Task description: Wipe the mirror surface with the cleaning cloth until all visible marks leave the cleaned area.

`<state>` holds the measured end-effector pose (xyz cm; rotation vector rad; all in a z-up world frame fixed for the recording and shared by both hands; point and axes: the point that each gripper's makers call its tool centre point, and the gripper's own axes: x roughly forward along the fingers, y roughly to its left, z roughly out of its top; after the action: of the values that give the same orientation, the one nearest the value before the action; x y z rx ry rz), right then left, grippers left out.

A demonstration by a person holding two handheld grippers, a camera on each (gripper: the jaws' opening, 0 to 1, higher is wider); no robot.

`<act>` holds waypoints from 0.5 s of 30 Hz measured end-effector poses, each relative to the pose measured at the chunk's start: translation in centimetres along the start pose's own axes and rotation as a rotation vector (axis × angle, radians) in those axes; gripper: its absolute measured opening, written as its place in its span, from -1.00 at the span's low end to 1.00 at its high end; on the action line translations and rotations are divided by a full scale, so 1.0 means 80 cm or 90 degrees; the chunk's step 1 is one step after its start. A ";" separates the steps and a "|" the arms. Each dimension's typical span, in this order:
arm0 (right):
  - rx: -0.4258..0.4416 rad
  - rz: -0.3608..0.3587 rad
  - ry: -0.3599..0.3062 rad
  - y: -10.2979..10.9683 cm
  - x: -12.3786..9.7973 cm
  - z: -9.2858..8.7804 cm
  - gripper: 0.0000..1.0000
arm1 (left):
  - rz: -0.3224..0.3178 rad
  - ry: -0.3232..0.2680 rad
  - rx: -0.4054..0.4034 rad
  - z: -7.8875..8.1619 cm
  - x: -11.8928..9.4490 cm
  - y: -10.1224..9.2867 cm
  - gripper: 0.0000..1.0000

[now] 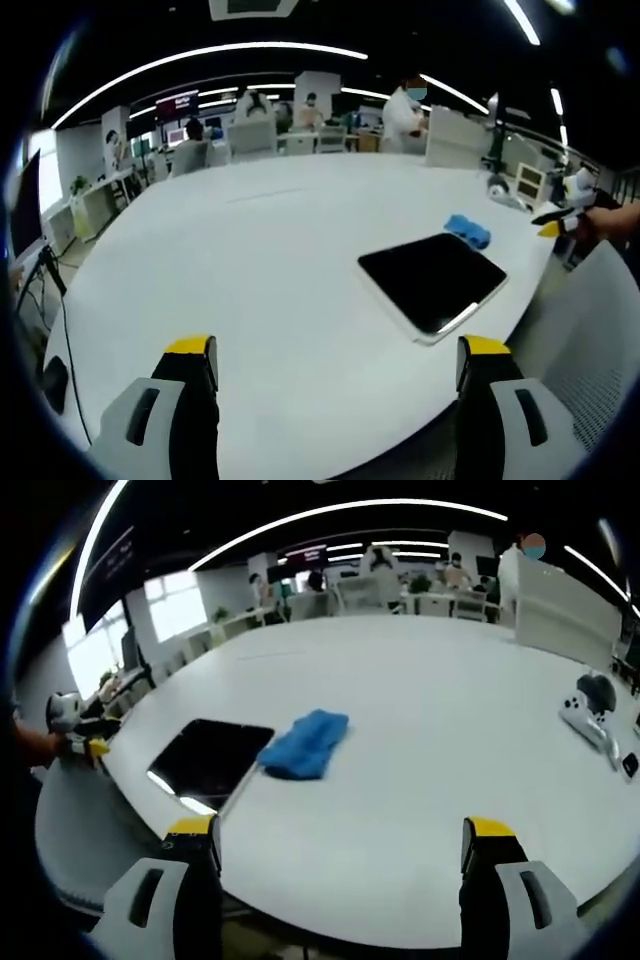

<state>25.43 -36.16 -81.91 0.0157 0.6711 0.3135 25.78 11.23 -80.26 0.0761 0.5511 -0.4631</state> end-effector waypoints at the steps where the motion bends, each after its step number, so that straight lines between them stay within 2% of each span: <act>1: 0.000 -0.001 0.000 0.000 0.000 0.000 1.00 | 0.001 -0.002 0.001 0.001 0.000 0.000 0.99; 6: -0.002 0.004 0.001 0.005 0.001 0.000 1.00 | 0.011 -0.004 0.001 0.001 -0.002 0.003 0.99; 8: 0.002 0.003 0.001 0.006 0.001 0.000 1.00 | 0.027 -0.021 0.005 0.007 -0.003 0.009 0.99; 15: 0.018 0.001 0.000 0.009 0.003 0.002 1.00 | 0.020 -0.013 0.005 0.004 -0.002 0.006 0.99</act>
<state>25.51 -35.41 -81.85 0.0433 0.6754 0.3056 26.02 11.69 -79.90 0.0868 0.5268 -0.4349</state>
